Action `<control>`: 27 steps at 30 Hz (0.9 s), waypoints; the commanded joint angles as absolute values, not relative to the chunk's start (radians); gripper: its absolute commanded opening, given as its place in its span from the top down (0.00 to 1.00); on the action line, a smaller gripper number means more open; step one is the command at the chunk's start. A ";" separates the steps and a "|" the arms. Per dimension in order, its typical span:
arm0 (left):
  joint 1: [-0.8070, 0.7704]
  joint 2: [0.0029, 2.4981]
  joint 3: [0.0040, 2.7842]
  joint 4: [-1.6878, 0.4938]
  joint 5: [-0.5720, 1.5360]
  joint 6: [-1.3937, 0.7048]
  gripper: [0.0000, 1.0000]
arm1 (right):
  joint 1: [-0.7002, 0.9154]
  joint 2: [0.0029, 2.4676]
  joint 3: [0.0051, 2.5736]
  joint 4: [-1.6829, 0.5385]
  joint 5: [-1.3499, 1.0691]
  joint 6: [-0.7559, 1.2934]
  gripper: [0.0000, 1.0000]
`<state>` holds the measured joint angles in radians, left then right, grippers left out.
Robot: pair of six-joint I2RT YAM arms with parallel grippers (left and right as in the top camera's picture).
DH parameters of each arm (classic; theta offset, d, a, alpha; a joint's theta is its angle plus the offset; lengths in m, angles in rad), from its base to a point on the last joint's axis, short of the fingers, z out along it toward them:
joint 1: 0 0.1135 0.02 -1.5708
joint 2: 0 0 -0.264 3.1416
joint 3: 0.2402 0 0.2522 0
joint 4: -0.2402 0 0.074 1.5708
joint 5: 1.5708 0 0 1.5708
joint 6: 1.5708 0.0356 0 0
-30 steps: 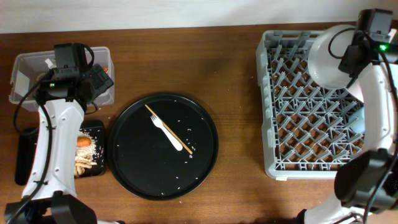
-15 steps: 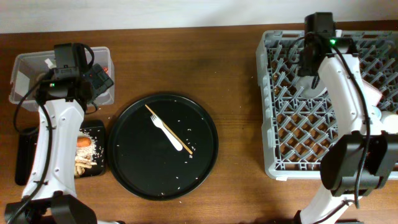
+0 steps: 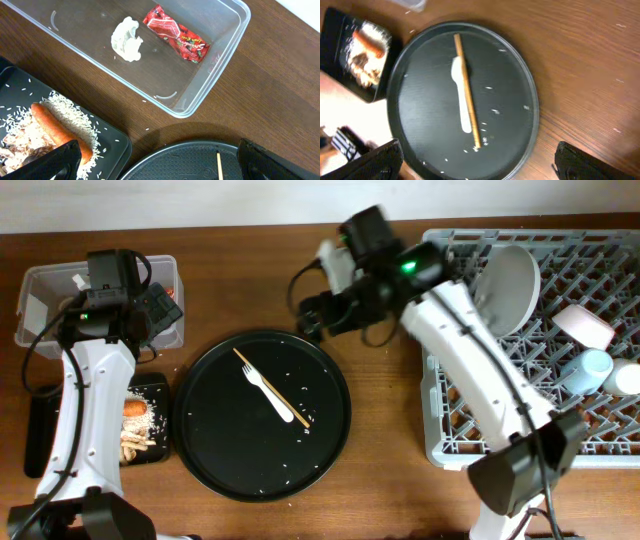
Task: Sort waste into correct bins and load items into the dishwasher rack
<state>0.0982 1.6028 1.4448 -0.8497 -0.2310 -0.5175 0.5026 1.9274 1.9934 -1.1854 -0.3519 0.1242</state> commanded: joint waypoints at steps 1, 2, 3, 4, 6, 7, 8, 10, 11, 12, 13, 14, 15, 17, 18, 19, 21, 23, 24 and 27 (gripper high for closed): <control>0.101 1.606 1.447 -0.850 -0.224 -0.523 0.01 | 0.603 1.983 1.985 -1.159 -0.255 0.141 0.01; 0.101 1.606 1.447 -0.850 -0.224 -0.523 0.01 | 0.618 1.989 1.985 -1.156 -0.226 0.168 0.01; 0.101 1.606 1.447 -0.850 -0.224 -0.523 0.01 | 0.632 1.999 1.985 -1.155 -0.200 0.187 0.01; 0.101 1.606 1.448 -0.850 -0.224 -0.523 0.01 | 0.635 2.002 1.985 -1.154 -0.198 0.197 0.01; 0.101 1.606 1.448 -0.850 -0.224 -0.523 0.01 | 0.635 2.002 1.985 -1.173 -0.201 0.196 0.01; 0.101 1.606 1.447 -0.850 -0.224 -0.523 0.01 | 0.635 2.002 1.981 -1.179 -0.201 0.195 0.01; 0.101 1.606 1.448 -0.850 -0.224 -0.523 0.01 | 0.635 2.002 1.969 -1.179 -0.201 0.196 0.01; 0.101 1.606 1.447 -0.850 -0.224 -0.523 0.01 | 0.635 2.002 1.946 -1.179 -0.165 0.195 0.01; 0.101 1.606 1.447 -0.850 -0.224 -0.523 0.01 | 0.631 2.002 1.945 -1.187 -0.148 0.195 0.01; 0.101 1.606 1.448 -0.850 -0.224 -0.523 0.01 | 0.627 2.002 1.947 -1.193 -0.153 0.196 0.01; 0.101 1.606 1.447 -0.850 -0.224 -0.523 0.01 | 0.621 2.000 1.956 -1.205 -0.178 0.196 0.01; 0.101 1.606 1.448 -0.850 -0.224 -0.523 0.01 | 0.605 2.000 1.990 -1.240 -0.278 0.196 0.01; 0.101 1.606 1.447 -0.850 -0.224 -0.523 0.01 | 0.591 2.000 2.030 -1.275 -0.333 0.196 0.01; 0.101 1.606 1.447 -0.850 -0.224 -0.523 0.01 | 0.567 2.000 2.105 -1.338 -0.337 0.196 0.01; 0.101 1.606 1.447 -0.850 -0.224 -0.523 0.01 | 0.558 2.000 2.138 -1.365 -0.337 0.196 0.01; 0.101 1.606 1.447 -0.850 -0.224 -0.523 0.01 | 0.542 2.000 2.205 -1.420 -0.345 0.200 0.01; 0.101 1.606 1.448 -0.850 -0.224 -0.523 0.01 | 0.540 2.000 2.259 -1.467 -0.347 0.199 0.01; 0.101 1.606 1.447 -0.850 -0.224 -0.523 0.01 | 0.543 2.000 2.267 -1.482 -0.348 0.199 0.01; 0.101 1.606 1.448 -0.850 -0.224 -0.523 0.01 | 0.543 2.000 2.267 -1.485 -0.348 0.199 0.01; 0.101 1.606 1.447 -0.850 -0.224 -0.523 0.01 | 0.543 2.000 2.267 -1.520 -0.347 0.199 0.01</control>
<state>0.0982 1.6028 1.4448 -0.8497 -0.2310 -0.5175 0.5400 2.0060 2.2482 -1.5005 -0.3351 0.1909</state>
